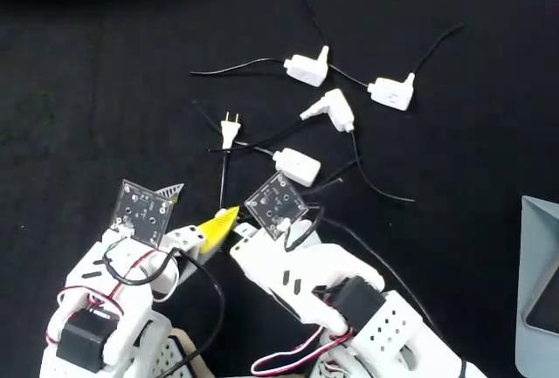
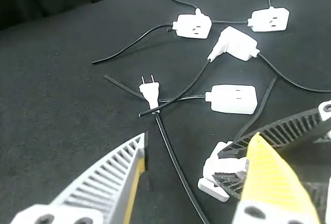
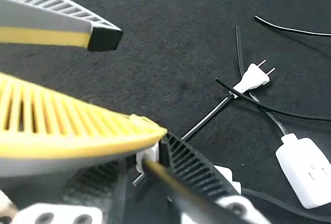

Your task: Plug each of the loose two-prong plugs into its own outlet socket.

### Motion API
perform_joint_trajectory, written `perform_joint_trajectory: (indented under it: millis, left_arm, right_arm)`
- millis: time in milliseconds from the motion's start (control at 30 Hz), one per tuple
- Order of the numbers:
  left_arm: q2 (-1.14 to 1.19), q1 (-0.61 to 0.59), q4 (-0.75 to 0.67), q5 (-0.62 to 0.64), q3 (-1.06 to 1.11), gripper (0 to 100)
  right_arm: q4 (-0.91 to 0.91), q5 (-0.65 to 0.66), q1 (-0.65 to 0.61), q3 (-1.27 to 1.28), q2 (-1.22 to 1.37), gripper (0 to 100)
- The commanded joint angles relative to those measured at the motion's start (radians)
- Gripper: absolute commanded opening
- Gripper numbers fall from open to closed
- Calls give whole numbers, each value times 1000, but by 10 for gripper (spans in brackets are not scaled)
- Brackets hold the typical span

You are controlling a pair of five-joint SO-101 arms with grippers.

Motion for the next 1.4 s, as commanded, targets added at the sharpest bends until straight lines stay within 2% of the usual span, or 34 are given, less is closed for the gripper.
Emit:
perform_joint_trajectory:
  millis: [0, 300, 533, 767, 1067, 1233, 1367]
  left_arm:
    - [-6, -82, 5, 34, -47, 307]
    - [-6, -438, 5, 163, -45, 307]
    - [-6, -588, 3, 242, -53, 307]
    - [-6, -611, -35, 250, -22, 306]
    - [-6, -607, -38, 249, -15, 306]
    - [-6, -605, -38, 249, -15, 306]
    - [-6, -605, -38, 249, -13, 306]
  right_arm:
    - [-17, -11, 54, -58, 4, 11]
    - [-25, -3, 92, -64, 39, 11]
    - [-106, -3, 92, -153, 335, 11]
    - [-138, -8, 92, -242, 588, 11]
    - [-124, -3, 123, -246, 615, 11]
    - [-38, -8, 130, -288, 616, 11]
    - [-71, -9, 130, -274, 619, 11]
